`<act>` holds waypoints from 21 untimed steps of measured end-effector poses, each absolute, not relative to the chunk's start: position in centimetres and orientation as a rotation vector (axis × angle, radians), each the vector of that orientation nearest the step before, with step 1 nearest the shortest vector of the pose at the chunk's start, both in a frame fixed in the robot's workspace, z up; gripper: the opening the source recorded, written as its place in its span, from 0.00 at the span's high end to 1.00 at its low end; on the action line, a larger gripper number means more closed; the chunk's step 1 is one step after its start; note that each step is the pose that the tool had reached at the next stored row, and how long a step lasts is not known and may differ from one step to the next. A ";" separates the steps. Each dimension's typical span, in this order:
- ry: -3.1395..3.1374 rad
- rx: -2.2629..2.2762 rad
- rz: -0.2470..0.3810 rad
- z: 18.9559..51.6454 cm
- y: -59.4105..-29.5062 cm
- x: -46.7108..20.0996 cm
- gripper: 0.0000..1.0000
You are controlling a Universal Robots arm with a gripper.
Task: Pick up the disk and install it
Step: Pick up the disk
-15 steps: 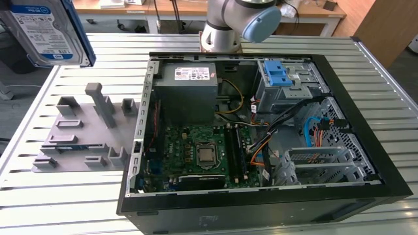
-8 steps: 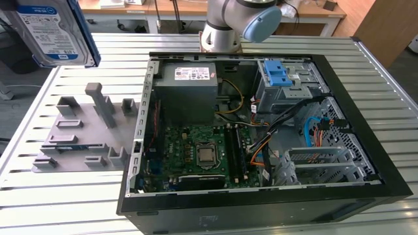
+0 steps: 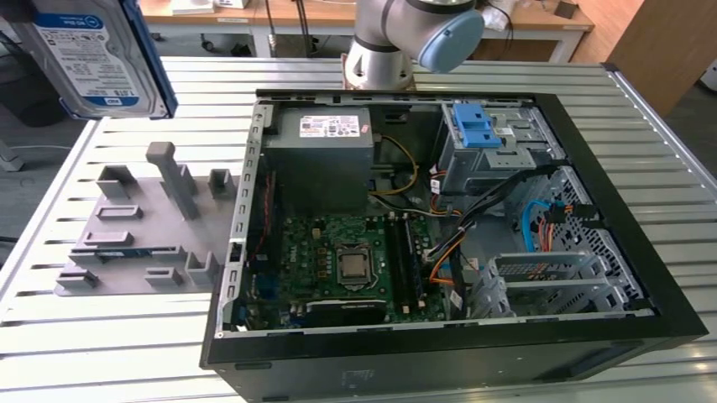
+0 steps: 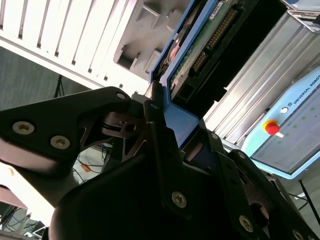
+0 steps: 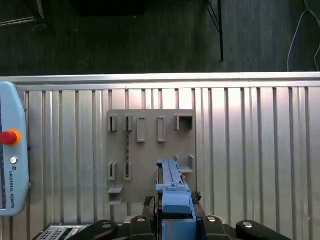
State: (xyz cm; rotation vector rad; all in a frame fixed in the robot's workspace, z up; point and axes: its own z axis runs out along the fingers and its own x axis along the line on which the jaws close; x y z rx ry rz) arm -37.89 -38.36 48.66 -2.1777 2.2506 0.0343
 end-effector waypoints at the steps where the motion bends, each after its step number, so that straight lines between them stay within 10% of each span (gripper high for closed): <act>1: 2.251 -2.178 0.034 48.7 -38.4 -37.8 0.64; 21: 2.251 -2.178 0.034 48.7 -38.5 -35.2 0.64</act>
